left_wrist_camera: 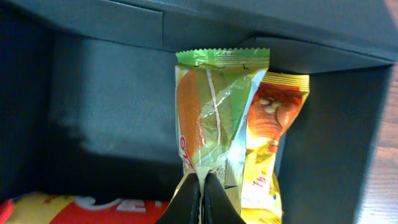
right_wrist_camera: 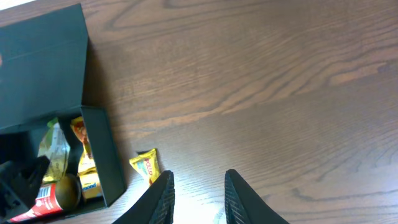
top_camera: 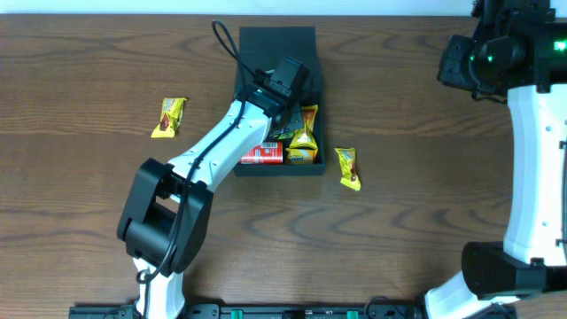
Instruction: Pack container
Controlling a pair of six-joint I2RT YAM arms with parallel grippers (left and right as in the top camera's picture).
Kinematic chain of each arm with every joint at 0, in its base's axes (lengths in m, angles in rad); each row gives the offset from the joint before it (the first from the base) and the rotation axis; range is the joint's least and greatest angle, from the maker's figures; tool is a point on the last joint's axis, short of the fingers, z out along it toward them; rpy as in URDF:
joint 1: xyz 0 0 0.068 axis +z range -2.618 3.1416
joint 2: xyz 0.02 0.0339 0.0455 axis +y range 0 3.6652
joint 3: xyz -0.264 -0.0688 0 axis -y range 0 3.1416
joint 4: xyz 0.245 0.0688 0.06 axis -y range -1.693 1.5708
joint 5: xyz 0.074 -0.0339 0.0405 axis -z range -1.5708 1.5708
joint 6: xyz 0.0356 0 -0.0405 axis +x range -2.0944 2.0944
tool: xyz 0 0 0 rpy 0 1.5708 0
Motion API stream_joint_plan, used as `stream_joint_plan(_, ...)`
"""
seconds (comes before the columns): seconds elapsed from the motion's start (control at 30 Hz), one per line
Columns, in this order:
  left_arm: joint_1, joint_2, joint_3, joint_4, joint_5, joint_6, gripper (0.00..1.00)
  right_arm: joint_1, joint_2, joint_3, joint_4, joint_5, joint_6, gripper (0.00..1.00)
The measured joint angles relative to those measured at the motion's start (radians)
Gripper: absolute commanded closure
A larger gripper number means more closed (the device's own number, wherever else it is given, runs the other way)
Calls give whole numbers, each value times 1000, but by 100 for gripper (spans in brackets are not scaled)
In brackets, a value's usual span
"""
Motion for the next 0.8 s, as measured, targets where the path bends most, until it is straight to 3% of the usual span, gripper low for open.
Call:
stream_joint_plan(0.27,0,18,-1,11,-56,39,94,0,0,0,2,0,0,71)
stream_joint_plan(0.3,0,18,-1,11,-58,43,83,0,0,0,3,0,0,71)
stream_joint_plan(0.33,0,18,-1,12,-60,51,59,0,0,0,5,0,0,70)
stream_joint_plan(0.37,0,18,-1,14,-60,59,44,0,0,0,5,0,0,70)
stream_joint_plan(0.5,0,18,-1,22,-51,73,28,0,0,0,7,0,0,69)
stream_joint_plan(0.8,0,16,60,-30,-34,164,37,0,-8,-94,14,-13,-9,69)
